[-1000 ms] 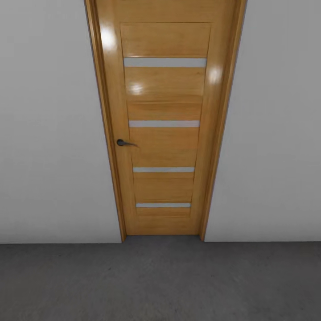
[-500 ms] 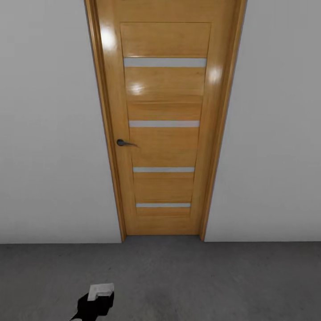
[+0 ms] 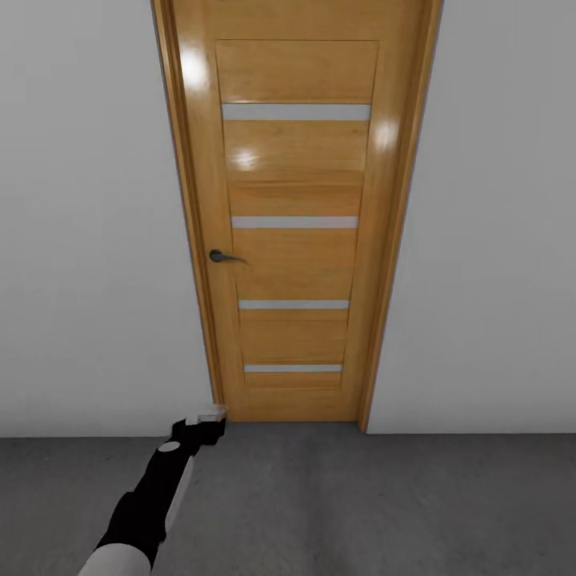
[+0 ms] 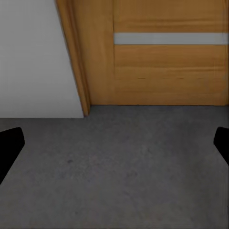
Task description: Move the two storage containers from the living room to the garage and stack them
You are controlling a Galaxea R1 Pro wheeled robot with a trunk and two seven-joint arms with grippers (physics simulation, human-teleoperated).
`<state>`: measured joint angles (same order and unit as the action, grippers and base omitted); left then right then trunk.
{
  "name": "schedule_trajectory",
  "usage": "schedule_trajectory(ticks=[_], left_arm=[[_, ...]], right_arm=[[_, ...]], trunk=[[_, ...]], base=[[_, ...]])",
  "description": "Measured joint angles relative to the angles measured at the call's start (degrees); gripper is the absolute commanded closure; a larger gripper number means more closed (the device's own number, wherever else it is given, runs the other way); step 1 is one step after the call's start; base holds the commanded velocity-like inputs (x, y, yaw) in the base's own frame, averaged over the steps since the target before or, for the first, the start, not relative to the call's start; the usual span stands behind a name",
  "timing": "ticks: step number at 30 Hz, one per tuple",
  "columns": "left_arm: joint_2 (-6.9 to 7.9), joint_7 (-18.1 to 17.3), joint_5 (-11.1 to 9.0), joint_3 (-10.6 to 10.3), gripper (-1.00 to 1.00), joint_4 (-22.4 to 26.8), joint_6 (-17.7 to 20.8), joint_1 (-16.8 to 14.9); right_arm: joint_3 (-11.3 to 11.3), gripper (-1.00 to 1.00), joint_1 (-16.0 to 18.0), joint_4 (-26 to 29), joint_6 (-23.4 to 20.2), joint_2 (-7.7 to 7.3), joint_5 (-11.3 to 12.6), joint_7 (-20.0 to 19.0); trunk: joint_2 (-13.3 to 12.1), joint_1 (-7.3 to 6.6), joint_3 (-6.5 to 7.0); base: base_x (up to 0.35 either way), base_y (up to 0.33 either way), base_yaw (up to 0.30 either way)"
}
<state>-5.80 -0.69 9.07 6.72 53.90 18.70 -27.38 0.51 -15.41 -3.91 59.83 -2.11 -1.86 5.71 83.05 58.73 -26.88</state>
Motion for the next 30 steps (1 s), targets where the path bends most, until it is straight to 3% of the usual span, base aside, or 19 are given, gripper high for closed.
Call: schedule_trajectory(ticks=[4,8,19,30], left_arm=[[-0.09,-0.07,-0.06,-0.05,-1.0,-8.85,-0.52,-6.24],[-0.17,-0.08,-0.14,-0.08,-1.0,-12.5,-0.71,-9.32],[-1.22,-0.35,-0.49,-0.12,-1.0,-19.61,-0.87,-14.54],[-0.8,-0.39,-0.47,0.07,-1.0,-21.84,-0.89,-15.21]], right_arm=[[0.0,-1.0,0.0,0.08,0.0,0.0,-0.04,0.04],[0.0,-1.0,0.0,0.12,0.0,0.0,-0.07,0.04],[0.0,-1.0,0.0,0.24,0.0,0.0,-0.23,0.08],[0.0,-1.0,0.0,0.28,0.0,0.0,-0.26,0.12]], trunk=[[0.0,0.0,0.0],[0.0,0.0,0.0],[0.0,0.0,0.0],[0.0,0.0,0.0]], base=[[0.0,0.0,0.0],[0.0,0.0,0.0],[0.0,0.0,0.0],[0.0,0.0,0.0]])
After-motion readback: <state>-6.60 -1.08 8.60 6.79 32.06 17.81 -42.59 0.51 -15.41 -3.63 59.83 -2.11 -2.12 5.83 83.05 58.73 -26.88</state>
